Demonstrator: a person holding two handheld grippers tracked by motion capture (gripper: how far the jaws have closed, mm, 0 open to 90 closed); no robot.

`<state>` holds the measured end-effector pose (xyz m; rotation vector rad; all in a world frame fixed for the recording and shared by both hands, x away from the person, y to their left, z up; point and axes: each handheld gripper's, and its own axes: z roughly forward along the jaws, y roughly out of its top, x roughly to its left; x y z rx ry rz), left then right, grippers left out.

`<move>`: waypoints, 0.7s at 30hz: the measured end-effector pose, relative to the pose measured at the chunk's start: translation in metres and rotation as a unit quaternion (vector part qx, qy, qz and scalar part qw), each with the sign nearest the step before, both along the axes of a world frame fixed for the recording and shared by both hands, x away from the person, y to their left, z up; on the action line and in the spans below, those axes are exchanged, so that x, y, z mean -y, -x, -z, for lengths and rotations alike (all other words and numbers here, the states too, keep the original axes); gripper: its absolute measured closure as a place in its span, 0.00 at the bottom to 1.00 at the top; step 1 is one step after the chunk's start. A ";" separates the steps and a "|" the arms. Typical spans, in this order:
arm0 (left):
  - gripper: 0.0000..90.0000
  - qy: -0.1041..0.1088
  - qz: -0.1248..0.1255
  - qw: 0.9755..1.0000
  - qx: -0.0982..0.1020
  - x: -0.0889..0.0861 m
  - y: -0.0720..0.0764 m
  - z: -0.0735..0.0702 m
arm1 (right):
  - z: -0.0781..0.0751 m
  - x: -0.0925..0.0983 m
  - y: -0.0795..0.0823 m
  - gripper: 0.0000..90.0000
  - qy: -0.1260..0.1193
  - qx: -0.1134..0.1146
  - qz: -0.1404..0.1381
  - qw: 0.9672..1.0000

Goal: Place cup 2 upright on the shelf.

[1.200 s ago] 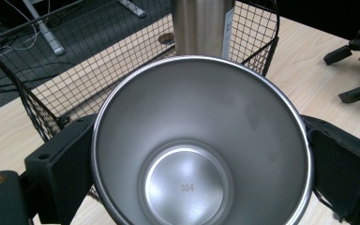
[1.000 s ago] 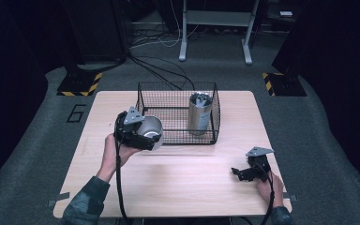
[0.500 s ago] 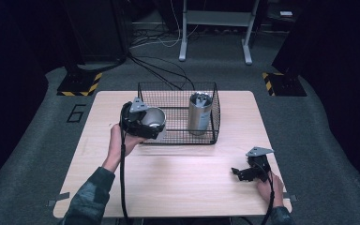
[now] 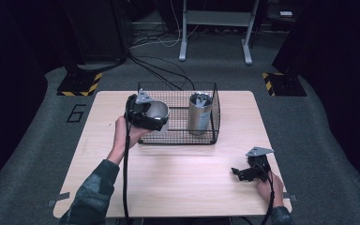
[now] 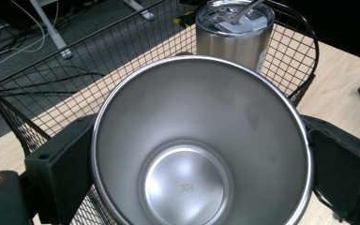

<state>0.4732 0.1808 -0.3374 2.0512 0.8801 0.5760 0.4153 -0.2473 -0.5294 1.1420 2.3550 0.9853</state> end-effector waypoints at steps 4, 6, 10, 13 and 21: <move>0.07 -0.005 -0.001 1.000 -0.001 0.004 -0.008 0.000 | 0.000 0.000 0.000 0.00 -0.001 0.000 -0.001 1.000; 0.07 -0.005 -0.004 1.000 -0.002 0.005 -0.010 -0.001 | 0.000 0.000 0.000 0.00 -0.001 0.001 0.000 1.000; 0.07 -0.006 -0.005 1.000 -0.003 0.009 -0.020 -0.001 | 0.000 0.000 0.000 0.00 -0.001 0.001 0.001 1.000; 0.07 -0.012 -0.006 1.000 -0.003 0.011 -0.024 0.000 | 0.000 0.000 0.000 0.00 -0.001 0.003 0.000 1.000; 0.07 -0.004 -0.012 1.000 -0.010 0.015 -0.036 0.003 | 0.000 0.000 -0.001 0.00 0.000 0.004 -0.002 1.000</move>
